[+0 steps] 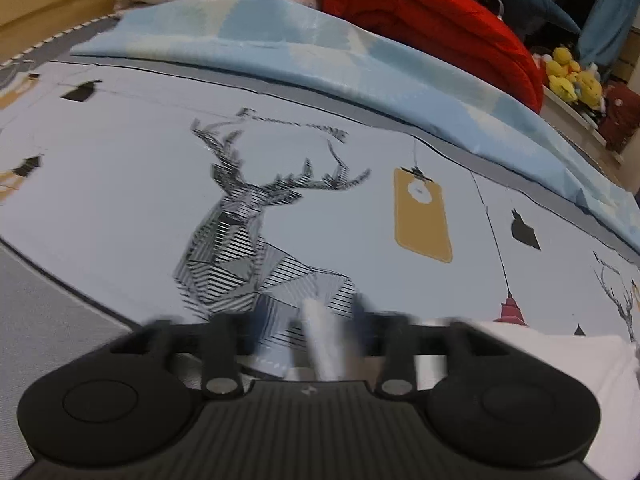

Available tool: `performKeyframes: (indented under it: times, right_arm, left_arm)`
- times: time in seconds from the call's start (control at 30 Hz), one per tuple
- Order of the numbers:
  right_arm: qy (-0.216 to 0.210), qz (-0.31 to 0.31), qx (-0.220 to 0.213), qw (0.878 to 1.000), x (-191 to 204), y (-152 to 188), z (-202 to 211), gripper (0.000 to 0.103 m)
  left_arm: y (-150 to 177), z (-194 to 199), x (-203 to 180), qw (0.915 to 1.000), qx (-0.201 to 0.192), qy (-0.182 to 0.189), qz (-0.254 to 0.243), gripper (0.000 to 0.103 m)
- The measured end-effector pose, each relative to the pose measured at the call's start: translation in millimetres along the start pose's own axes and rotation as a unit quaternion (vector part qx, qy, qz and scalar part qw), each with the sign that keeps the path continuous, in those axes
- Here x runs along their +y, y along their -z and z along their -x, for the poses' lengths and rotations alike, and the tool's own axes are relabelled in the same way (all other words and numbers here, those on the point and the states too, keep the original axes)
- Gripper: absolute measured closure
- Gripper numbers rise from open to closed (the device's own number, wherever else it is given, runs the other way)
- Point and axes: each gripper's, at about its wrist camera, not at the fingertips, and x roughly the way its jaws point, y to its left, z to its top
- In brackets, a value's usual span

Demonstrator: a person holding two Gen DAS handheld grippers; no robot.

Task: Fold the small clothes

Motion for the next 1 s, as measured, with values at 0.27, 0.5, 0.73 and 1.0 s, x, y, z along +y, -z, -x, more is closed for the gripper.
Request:
performKeyframes:
  times: [0.27,0.5,0.73,1.0]
  right_arm:
    - [-0.07,0.061,-0.074,0.993,30.3,37.0,149.7,0.015]
    - [-0.073,0.112,-0.076,0.988,46.4,143.7,212.9,0.015]
    - [-0.105,0.15,-0.1,0.978,61.2,193.5,230.5,0.015]
    - [-0.112,0.187,-0.104,0.97,68.8,215.5,237.0,0.015]
  left_arm:
    - [20.2,112.4,-14.9,0.9955,-0.012,-0.067,-0.065,0.0]
    - [133.9,195.0,5.3,0.9954,0.033,-0.072,-0.054,0.0]
    - [169.4,216.9,24.3,0.9935,0.032,-0.103,-0.037,0.0]
    - [168.3,220.8,19.9,0.9911,0.006,-0.113,-0.07,0.0]
